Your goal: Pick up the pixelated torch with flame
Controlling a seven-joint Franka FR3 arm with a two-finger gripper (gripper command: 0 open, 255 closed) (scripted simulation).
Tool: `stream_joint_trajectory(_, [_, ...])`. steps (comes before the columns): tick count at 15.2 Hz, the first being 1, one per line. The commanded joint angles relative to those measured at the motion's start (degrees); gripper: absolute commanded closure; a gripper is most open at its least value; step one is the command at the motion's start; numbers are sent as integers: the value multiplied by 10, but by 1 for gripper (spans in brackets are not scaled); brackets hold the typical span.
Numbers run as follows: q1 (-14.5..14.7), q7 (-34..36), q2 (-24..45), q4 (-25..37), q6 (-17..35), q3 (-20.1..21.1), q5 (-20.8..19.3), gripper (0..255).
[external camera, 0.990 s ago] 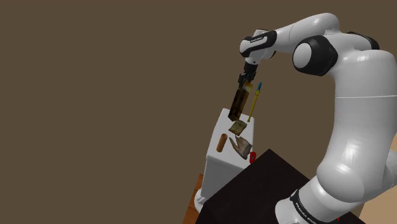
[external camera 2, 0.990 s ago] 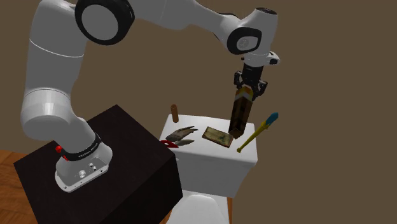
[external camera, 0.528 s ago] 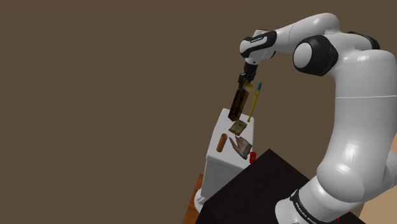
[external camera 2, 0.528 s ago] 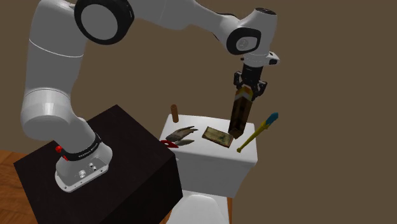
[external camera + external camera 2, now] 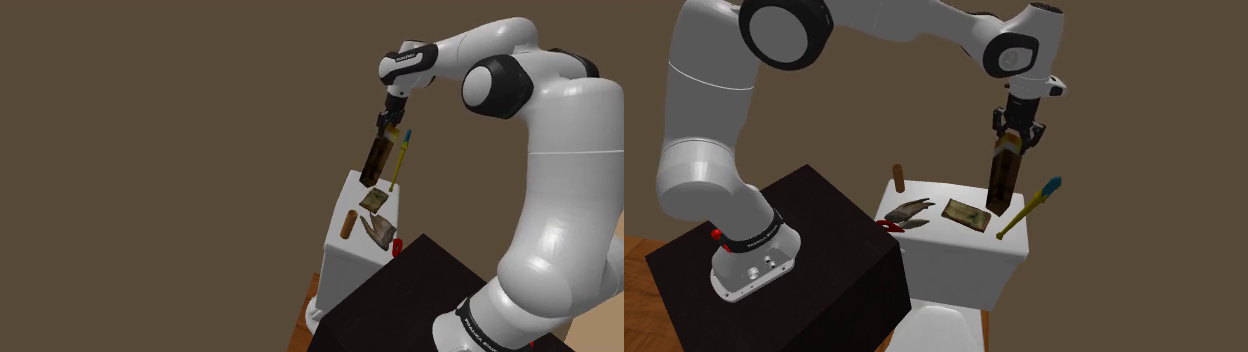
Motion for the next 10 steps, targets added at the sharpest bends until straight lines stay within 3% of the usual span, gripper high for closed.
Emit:
stream_joint_trajectory(1, [2, 1, -6, 16, -16, 2, 0, 255])
stream_joint_trajectory(10, [-1, 3, -18, 54, -64, 1, -4, 255])
